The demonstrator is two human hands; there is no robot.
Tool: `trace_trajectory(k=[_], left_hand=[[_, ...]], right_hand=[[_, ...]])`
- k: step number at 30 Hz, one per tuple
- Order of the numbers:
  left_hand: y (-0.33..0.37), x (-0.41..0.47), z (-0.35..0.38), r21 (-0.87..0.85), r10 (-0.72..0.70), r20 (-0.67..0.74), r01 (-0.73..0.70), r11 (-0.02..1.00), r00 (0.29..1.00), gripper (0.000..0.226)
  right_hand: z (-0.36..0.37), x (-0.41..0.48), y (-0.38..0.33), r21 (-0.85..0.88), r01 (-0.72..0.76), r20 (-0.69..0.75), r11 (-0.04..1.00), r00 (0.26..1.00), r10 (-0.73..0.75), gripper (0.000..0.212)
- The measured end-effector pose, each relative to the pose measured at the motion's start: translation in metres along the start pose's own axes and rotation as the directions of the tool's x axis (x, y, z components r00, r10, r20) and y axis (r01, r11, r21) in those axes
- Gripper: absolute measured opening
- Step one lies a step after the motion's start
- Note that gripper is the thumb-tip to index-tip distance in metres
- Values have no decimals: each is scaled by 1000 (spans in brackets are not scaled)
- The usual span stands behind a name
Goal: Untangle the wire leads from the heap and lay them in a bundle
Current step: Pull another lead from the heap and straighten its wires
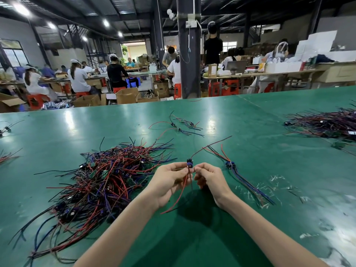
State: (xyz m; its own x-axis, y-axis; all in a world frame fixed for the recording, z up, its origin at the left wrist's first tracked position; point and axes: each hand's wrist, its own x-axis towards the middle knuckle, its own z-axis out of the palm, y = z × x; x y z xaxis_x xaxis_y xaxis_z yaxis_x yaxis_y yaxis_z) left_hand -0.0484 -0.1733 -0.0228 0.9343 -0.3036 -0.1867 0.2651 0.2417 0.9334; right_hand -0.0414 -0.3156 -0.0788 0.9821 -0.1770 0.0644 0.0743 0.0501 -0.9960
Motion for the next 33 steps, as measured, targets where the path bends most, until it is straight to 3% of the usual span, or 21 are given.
trace_trajectory(k=[4,7,11,14,16,18,23,26,30,33], left_hand=[[12,14,-1,99,-79,-25,81,992,997,17],[33,50,6,45,-119,-121,125,991,985,18],[71,111,20,-86,-58,-172,44,995,983,16],[83,133,22,75,-53,-156,65,995,986,41],[82,134,16,203,-69,-134,96,974,989,35],[80,131,6,377,-46,-138,96,921,989,12],[98,104,-45,718,186,-104,-56,694,977,21],[112,78,-80,903,297,-33,-99,418,954,15],[111,50,-107,997,99,49,-43,-57,994,17],[93,42,-113,962,15,20,-15,-272,1000,23]], right_hand=[[2,1,2,-56,-17,-28,998,999,15,26],[3,1,3,-63,-22,-31,998,999,20,25],[1,1,1,-71,-30,-19,997,999,29,25],[1,-2,0,-60,-23,0,998,1000,23,24],[0,-2,-1,-54,-24,11,998,1000,24,23],[-1,-1,-2,-70,-22,20,997,1000,23,23],[-2,-1,-5,-100,-16,5,995,1000,17,24],[-1,-3,-4,-111,-19,4,994,1000,20,22],[1,-5,-4,-131,-21,-10,991,1000,20,20],[2,-6,-5,-134,-23,-4,991,1000,23,21]])
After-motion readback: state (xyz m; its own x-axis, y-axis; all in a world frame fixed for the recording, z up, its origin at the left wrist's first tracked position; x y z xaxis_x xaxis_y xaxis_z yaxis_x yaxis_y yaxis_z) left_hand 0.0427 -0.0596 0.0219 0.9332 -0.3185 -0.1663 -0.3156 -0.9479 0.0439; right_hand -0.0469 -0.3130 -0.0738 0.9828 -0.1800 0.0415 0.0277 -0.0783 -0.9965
